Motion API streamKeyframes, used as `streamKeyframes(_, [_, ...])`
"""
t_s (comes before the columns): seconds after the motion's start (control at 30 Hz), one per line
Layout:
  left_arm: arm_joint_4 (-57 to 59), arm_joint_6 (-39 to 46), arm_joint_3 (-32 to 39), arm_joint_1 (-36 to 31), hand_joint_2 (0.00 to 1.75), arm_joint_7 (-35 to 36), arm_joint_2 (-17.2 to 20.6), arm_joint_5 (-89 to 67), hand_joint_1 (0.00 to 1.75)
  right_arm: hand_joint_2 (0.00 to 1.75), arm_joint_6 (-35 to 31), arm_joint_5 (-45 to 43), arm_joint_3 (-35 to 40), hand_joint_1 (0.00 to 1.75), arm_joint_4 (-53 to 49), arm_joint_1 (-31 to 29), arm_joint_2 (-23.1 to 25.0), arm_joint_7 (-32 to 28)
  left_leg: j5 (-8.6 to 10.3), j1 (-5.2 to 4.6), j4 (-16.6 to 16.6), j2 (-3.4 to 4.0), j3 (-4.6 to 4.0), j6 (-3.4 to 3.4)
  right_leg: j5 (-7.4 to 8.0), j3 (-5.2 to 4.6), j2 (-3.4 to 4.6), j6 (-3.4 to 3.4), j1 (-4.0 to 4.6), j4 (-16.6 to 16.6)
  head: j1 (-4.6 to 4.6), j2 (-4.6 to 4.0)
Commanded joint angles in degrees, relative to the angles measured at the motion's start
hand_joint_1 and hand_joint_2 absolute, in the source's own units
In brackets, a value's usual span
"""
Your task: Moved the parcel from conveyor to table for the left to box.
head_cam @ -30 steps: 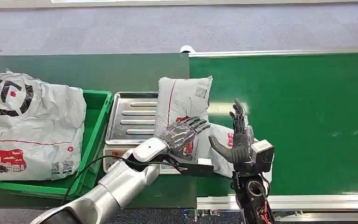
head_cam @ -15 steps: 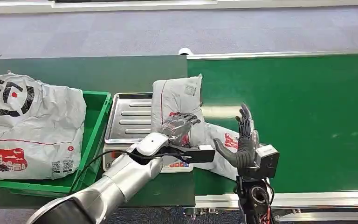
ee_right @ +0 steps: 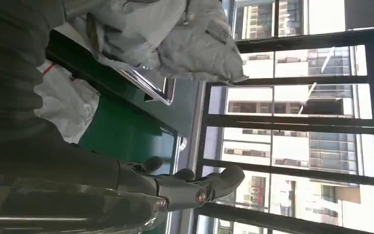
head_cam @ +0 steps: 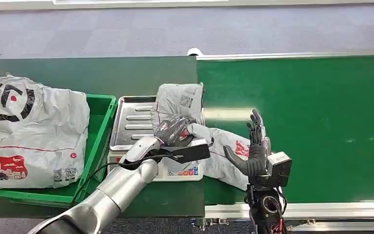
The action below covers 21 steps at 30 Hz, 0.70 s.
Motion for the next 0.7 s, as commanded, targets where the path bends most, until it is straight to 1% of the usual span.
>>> streamKeyframes(0.03, [-19.2, 21.6, 5.4, 6.8, 1.75, -12.5, 3.9, 8.8, 1.75, 1.75, -1.1, -1.0, 0.9, 0.0, 1.3, -1.8, 0.2, 0.9, -0.02, -0.02, 0.0, 0.12, -0.13, 0.02, 0.01, -0.17, 0.07, -0.02, 0.0, 0.0, 0.04, 0.0])
streamKeyframes(0.07, [-24.4, 24.6, 10.1, 9.3, 1.75, -18.6, 2.9, 10.7, 1.75, 1.75, -1.9, -1.2, 1.1, 0.0, 2.0, -2.0, -0.1, 0.8, -0.04, -0.02, 0.0, 0.15, -0.11, 0.03, 0.0, -0.17, 0.09, -0.03, -0.01, 0.0, 0.04, 0.0])
streamKeyframes(0.1, [-24.8, 24.6, 10.0, 9.8, 1.75, -19.1, 3.6, 11.5, 1.75, 1.75, -2.2, -1.3, 1.3, 0.0, 2.7, -2.2, -0.2, 0.6, -0.06, -0.01, 0.0, 0.18, -0.15, 0.02, 0.0, -0.2, 0.14, -0.02, 0.0, 0.0, 0.04, 0.0])
streamKeyframes(0.13, [-28.0, 24.6, 11.4, 11.1, 1.75, -22.5, 3.3, 15.6, 1.75, 1.75, -3.0, -1.7, 1.2, 0.0, 3.1, -2.4, -0.3, 0.3, -0.05, -0.01, 0.0, 0.18, -0.19, 0.02, 0.01, -0.24, 0.14, -0.01, 0.0, 0.0, 0.04, 0.0])
streamKeyframes(0.17, [-32.7, 24.6, 14.3, 13.0, 1.75, -23.3, 3.0, 15.3, 1.75, 1.75, -3.8, -1.8, 1.3, 0.0, 3.7, -2.5, -0.5, 0.0, -0.12, -0.02, -0.1, 0.29, -0.05, 0.06, -0.02, -0.12, 0.18, -0.03, 0.01, -0.1, 0.04, 0.0])
streamKeyframes(0.2, [-32.7, 24.6, 14.3, 13.0, 1.75, -23.3, 3.0, 15.3, 1.75, 1.75, -3.8, -1.8, 1.3, 0.0, 3.7, -2.5, -0.5, 0.0, -0.07, -0.02, 0.0, 0.2, -0.17, 0.03, -0.01, -0.25, 0.15, -0.02, -0.01, 0.0, 0.04, 0.0])
streamKeyframes(0.23, [-36.0, 24.6, 15.4, 14.3, 1.75, -23.3, 3.1, 15.8, 1.75, 1.75, -3.9, -2.3, 1.1, 0.0, 4.1, -2.5, -0.7, -0.2, -0.08, -0.02, 0.0, 0.21, -0.14, 0.04, -0.02, -0.19, 0.14, -0.02, 0.0, 0.0, 0.04, 0.0])
streamKeyframes(0.27, [-43.2, 24.6, 20.3, 16.7, 1.75, -23.3, 1.5, 13.1, 1.75, 1.75, -4.3, -2.9, 1.1, 0.0, 4.5, -2.3, -1.0, -0.6, -0.06, -0.01, 0.0, 0.15, -0.2, 0.04, -0.03, -0.23, 0.13, 0.0, 0.01, 0.0, 0.04, 0.0])
streamKeyframes(0.3, [-43.2, 24.6, 20.3, 16.7, 1.75, -23.3, 1.5, 13.1, 1.75, 1.75, -4.3, -2.9, 1.1, 0.0, 4.5, -2.3, -1.0, -0.6, -0.07, -0.01, 0.0, 0.17, -0.27, 0.03, -0.03, -0.3, 0.18, 0.01, 0.01, 0.0, 0.02, 0.0])
streamKeyframes(0.33, [-45.3, 24.6, 21.9, 17.5, 1.75, -23.3, 1.5, 12.5, 1.75, 1.75, -4.4, -3.1, 1.1, 0.0, 4.6, -2.1, -1.2, -0.8, -0.11, 0.01, 0.0, 0.27, -0.23, 0.05, -0.03, -0.28, 0.24, 0.01, 0.03, 0.0, 0.07, 0.0])
streamKeyframes(0.37, [-46.9, 24.6, 26.2, 18.3, 1.75, -23.3, 0.1, 7.4, 1.75, 1.75, -4.7, -3.5, 1.1, 0.0, 4.3, -1.6, -1.3, -1.0, -0.08, 0.01, 0.0, 0.2, -0.3, 0.04, -0.03, -0.33, 0.19, 0.01, 0.03, 0.0, 0.04, 0.0])
streamKeyframes(0.4, [-46.9, 24.6, 26.2, 18.3, 1.75, -23.3, 0.1, 7.4, 1.75, 1.75, -4.7, -3.5, 1.1, 0.0, 4.3, -1.6, -1.3, -1.0, -0.06, 0.01, 0.0, 0.14, -0.33, 0.02, -0.02, -0.35, 0.16, 0.02, 0.02, 0.0, 0.04, 0.0])
streamKeyframes(0.43, [-48.0, 24.6, 28.9, 18.6, 1.75, -23.3, -0.1, 4.7, 1.75, 1.75, -5.1, -3.6, 1.0, 0.0, 3.8, -0.9, -1.4, -1.2, -0.08, 0.01, 0.0, 0.17, -0.28, 0.04, -0.04, -0.29, 0.15, 0.01, 0.03, 0.0, 0.04, 0.0])
streamKeyframes(0.47, [-45.7, 24.6, 37.7, 18.2, 1.75, -23.3, -3.1, -4.7, 1.75, 1.75, -5.4, -3.7, 0.9, 0.0, 2.4, 0.2, -1.5, -1.1, -0.1, 0.0, 0.0, 0.2, -0.22, 0.06, -0.05, -0.25, 0.15, 0.01, 0.02, 0.0, 0.04, -0.02])
streamKeyframes(0.5, [-44.5, 24.6, 39.2, 18.0, 1.75, -23.3, -3.4, -5.6, 1.75, 1.75, -5.6, -3.6, 0.8, 0.0, 2.0, 0.5, -1.5, -1.1, -0.07, 0.01, 0.0, 0.18, -0.23, 0.03, -0.04, -0.28, 0.16, 0.0, 0.03, 0.0, 0.07, 0.0])
streamKeyframes(0.53, [-44.5, 24.6, 39.2, 18.0, 1.75, -23.3, -3.4, -5.6, 1.75, 1.75, -5.6, -3.6, 0.8, 0.0, 2.0, 0.5, -1.5, -1.1, -0.05, 0.0, 0.0, 0.08, -0.24, 0.02, -0.05, -0.26, 0.1, 0.0, 0.01, 0.0, 0.02, 0.0])
streamKeyframes(0.57, [-36.6, 24.6, 47.0, 17.3, 1.75, -16.1, -2.7, -14.1, 1.75, 1.75, -7.6, -5.3, 2.5, 0.0, 0.4, 1.6, -2.7, -0.4, -0.05, -0.01, -0.1, 0.11, -0.17, 0.03, -0.04, -0.2, 0.1, -0.01, 0.01, -0.1, 0.04, 0.0])
streamKeyframes(0.6, [-35.2, 24.6, 46.9, 17.1, 1.75, -11.6, -1.2, -15.9, 1.75, 1.75, -7.5, -4.7, 2.1, 0.0, 0.3, 1.7, -2.4, -0.3, -0.03, -0.03, -0.1, 0.04, -0.2, 0.01, -0.06, -0.23, 0.05, 0.01, -0.02, 0.0, 0.04, 0.0])
streamKeyframes(0.63, [-32.8, 24.6, 48.6, 17.4, 1.75, -8.9, 0.3, -17.2, 1.75, 1.75, -7.3, -4.2, 1.7, 0.0, 0.3, 1.8, -2.1, -0.2, 0.0, -0.08, -0.2, 0.13, -0.01, 0.02, -0.04, -0.1, 0.11, -0.01, -0.06, -0.1, 0.07, 0.0])
streamKeyframes(0.67, [-29.8, 24.6, 49.3, 17.5, 1.75, -1.1, 2.3, -21.1, 1.75, 1.75, -6.9, -3.5, 1.1, 0.0, 0.6, 1.6, -1.5, 0.1, 0.01, -0.06, -0.3, 0.18, 0.06, 0.02, 0.0, -0.03, 0.12, -0.02, -0.04, -0.2, 0.04, 0.0])
streamKeyframes(0.7, [-27.2, 24.6, 49.6, 17.5, 1.75, 2.1, 4.0, -22.2, 1.75, 1.75, -6.7, -3.2, 1.0, 0.0, 0.8, 1.4, -1.3, 0.2, -0.01, -0.08, -0.3, 0.22, 0.07, 0.01, -0.01, -0.05, 0.2, -0.02, -0.05, -0.2, 0.04, 0.0])
